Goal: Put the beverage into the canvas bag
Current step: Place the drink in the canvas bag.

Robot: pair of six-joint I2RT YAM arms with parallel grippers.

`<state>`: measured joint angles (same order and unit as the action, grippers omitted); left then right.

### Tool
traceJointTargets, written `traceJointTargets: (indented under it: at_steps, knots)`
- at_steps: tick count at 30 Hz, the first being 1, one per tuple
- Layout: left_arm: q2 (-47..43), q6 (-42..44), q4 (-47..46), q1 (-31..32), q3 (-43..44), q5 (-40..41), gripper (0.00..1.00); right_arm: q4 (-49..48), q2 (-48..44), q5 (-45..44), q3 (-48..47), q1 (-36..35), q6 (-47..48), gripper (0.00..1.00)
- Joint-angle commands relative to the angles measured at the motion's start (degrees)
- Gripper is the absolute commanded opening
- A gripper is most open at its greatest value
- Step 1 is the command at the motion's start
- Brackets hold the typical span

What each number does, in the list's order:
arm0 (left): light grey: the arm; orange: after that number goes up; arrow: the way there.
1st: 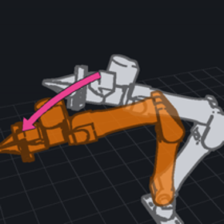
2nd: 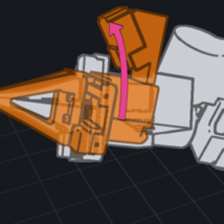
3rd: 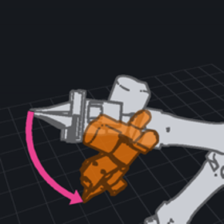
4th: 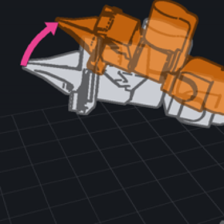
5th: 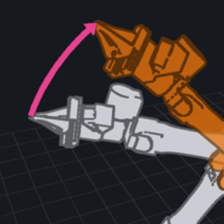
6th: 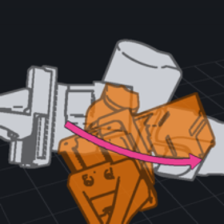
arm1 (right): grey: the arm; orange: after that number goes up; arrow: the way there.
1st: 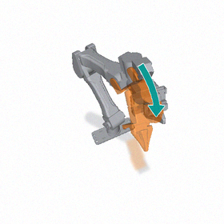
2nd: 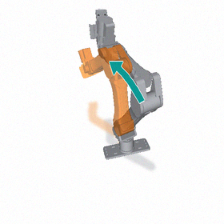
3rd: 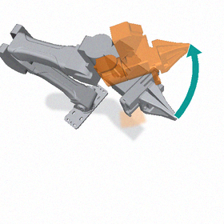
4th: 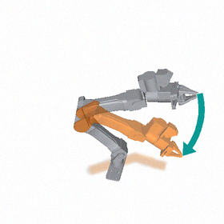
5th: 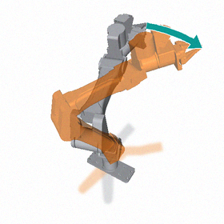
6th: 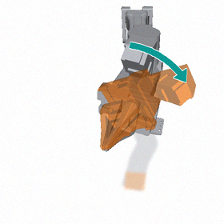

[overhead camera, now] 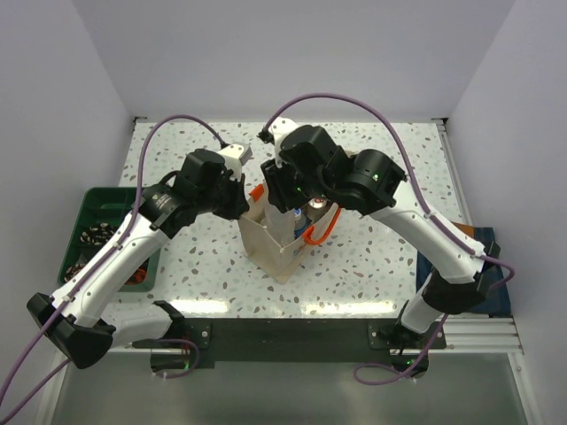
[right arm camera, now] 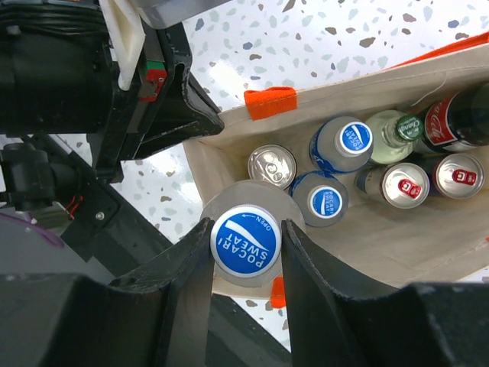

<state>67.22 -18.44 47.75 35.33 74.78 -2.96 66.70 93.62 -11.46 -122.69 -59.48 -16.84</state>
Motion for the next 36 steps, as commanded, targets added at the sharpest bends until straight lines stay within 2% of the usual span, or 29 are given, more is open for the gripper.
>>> traceJointTargets:
  at_steps: [1, 18, 36]
  knots:
    - [-4.1, -0.5, -2.2, 0.1, 4.3, -1.2, 0.0, -10.8, -1.9, -0.8, 0.8, -1.1, -2.1, 0.0]
    - [-4.2, -0.5, -2.3, 0.2, 5.4, -0.9, 0.0, -18.7, -5.7, -2.6, 13.9, -2.6, -5.9, 0.0]
    - [-3.9, -1.1, -2.4, 0.1, 6.3, -0.5, 0.0, -29.2, -14.2, -4.2, 31.9, -3.3, -12.5, 0.0]
